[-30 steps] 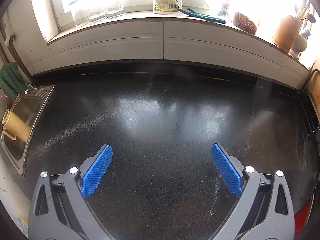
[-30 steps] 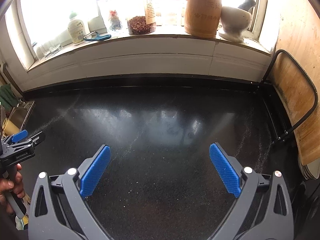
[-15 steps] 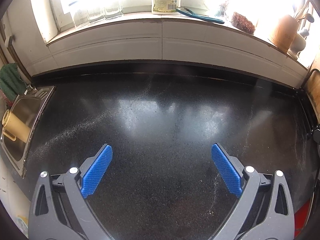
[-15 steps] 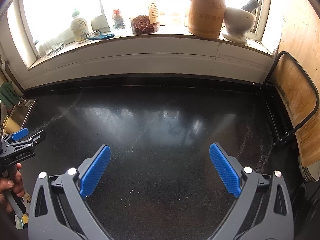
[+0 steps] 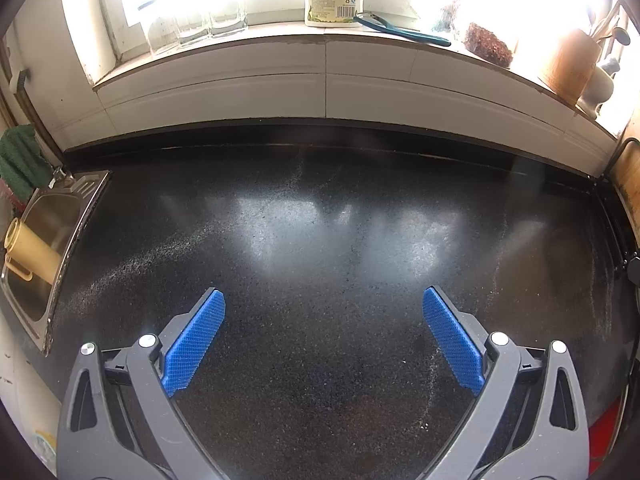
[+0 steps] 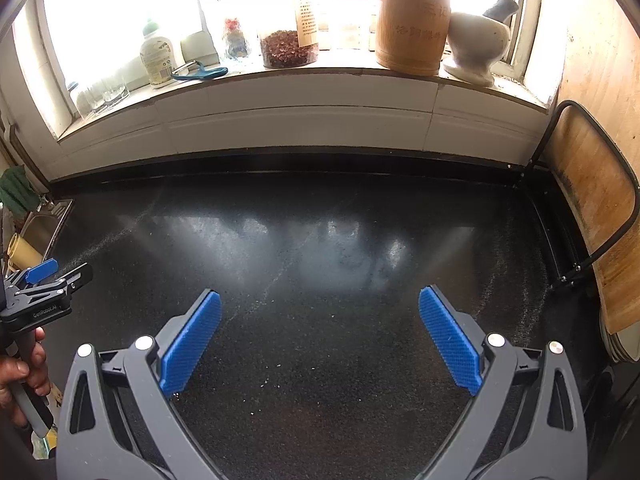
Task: Collect trash
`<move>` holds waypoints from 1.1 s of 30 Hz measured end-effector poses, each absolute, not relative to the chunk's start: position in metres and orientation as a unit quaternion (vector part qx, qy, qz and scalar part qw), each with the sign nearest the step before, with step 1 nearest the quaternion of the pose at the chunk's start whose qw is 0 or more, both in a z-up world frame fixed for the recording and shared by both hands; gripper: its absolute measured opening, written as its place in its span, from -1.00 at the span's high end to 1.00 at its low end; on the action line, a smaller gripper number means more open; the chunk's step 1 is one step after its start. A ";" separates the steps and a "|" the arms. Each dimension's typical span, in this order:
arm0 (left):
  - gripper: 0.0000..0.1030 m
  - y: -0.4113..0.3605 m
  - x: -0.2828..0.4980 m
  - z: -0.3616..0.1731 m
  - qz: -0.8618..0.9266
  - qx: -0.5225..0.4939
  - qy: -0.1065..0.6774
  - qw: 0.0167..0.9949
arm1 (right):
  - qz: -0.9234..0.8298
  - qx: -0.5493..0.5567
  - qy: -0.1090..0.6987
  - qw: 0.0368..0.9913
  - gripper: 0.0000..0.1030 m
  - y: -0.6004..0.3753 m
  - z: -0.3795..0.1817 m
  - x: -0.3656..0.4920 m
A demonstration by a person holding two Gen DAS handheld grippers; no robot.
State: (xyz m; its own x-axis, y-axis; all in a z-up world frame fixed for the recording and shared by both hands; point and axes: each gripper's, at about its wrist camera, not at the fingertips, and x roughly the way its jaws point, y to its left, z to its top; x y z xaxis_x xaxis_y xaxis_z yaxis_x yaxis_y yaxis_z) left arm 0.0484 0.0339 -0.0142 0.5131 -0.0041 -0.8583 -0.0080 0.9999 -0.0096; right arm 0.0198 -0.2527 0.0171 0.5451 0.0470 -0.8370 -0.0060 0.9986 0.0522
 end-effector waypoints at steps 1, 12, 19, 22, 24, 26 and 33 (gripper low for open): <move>-0.87 0.034 0.048 -0.015 0.001 -0.006 0.494 0.869 | 0.015 0.022 0.477 0.879 -0.86 -0.253 0.017 0.020; -0.87 0.036 0.049 -0.013 -0.003 -0.013 0.497 0.868 | 0.016 0.021 0.475 0.879 -0.86 -0.253 0.016 0.022; -0.87 0.039 0.047 -0.013 -0.005 -0.029 0.495 0.868 | 0.014 0.022 0.473 0.881 -0.86 -0.253 0.018 0.016; -0.87 0.040 0.046 -0.013 0.000 -0.025 0.491 0.871 | 0.013 0.023 0.473 0.880 -0.86 -0.254 0.018 0.017; -0.87 0.041 0.046 -0.013 -0.001 -0.021 0.489 0.872 | 0.013 0.024 0.474 0.880 -0.86 -0.254 0.017 0.018; -0.87 0.041 0.046 -0.014 0.000 -0.014 0.490 0.871 | 0.014 0.024 0.475 0.879 -0.86 -0.254 0.016 0.018; -0.87 0.048 0.057 -0.040 -0.006 -0.004 0.505 0.863 | 0.023 0.019 0.472 0.881 -0.86 -0.255 -0.001 0.026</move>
